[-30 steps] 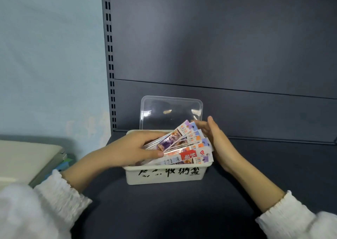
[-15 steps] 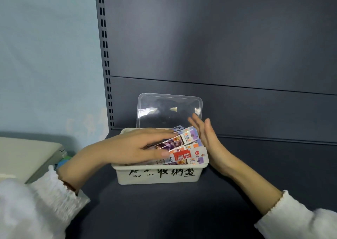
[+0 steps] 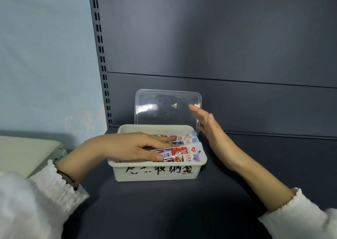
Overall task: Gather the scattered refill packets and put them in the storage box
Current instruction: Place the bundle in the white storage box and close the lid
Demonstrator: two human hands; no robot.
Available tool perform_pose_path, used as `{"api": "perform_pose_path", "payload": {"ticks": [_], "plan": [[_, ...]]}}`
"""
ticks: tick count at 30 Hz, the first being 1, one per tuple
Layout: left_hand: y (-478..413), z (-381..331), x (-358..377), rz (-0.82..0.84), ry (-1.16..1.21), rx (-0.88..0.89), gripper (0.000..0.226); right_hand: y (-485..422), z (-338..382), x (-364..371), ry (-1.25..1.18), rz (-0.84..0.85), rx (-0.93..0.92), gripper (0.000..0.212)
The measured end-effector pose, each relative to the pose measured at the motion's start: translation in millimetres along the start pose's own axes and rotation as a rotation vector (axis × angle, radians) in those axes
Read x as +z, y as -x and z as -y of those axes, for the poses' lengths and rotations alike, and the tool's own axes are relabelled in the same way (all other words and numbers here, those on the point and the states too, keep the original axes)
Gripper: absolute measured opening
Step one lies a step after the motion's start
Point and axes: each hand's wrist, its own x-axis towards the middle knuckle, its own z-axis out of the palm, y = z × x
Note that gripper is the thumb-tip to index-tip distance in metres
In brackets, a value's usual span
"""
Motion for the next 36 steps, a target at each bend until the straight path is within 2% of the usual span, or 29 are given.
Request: {"api": "perform_pose_path", "payload": {"ticks": [2,5,7,10,13,15,18,20,22,25,29,33,36], "plan": [[-3.2,-0.7,0.1,-0.018,0.01,-0.019,0.052,3.9,1.1,-2.6,0.042,0.062,-0.037,0.044],[-5.4,0.5,1.0,-0.118,0.044,-0.098,0.062,9.0,-3.3,-0.8,0.318,0.152,-0.148,0.042],[-4.0,-0.9,2.0,-0.174,0.055,-0.106,0.064,10.2,-8.9,1.8,0.426,0.155,-0.161,0.042],[2.6,-4.6,0.5,-0.257,0.072,-0.079,0.063,11.0,-8.3,3.8,0.306,0.056,-0.088,0.042],[14.1,-3.5,-3.3,-0.412,0.168,-0.086,0.049,9.0,-7.4,2.9,0.251,-0.052,-0.099,0.047],[21.4,1.1,-3.2,-0.495,0.174,-0.056,0.035,6.8,-9.3,2.4,0.23,-0.063,-0.121,0.053],[28.2,4.4,4.4,-0.628,0.21,-0.085,0.031,4.4,-11.9,1.7,0.189,-0.059,-0.13,0.059],[28.7,5.1,12.5,-0.678,0.252,-0.123,0.025,4.6,-13.0,1.2,0.169,-0.048,-0.121,0.05],[26.5,5.7,19.7,-0.688,0.357,-0.14,0.016,5.0,-13.5,1.4,0.258,-0.028,-0.138,0.027],[23.1,5.3,21.3,-0.672,0.377,-0.185,0.021,3.4,-11.6,-0.4,0.383,0.01,-0.139,0.005],[21.0,2.6,15.2,-0.634,0.361,-0.22,0.02,1.7,-10.1,-1.6,0.393,0.037,-0.128,0.008],[22.6,4.5,14.4,-0.843,0.58,-0.097,0.018,2.4,-11.8,-0.3,0.237,-0.13,-0.139,0.016],[20.4,6.1,15.7,-0.998,0.811,-0.04,0.018,-1.3,-12.5,-3.1,0.17,-0.108,-0.073,0.036]]}}
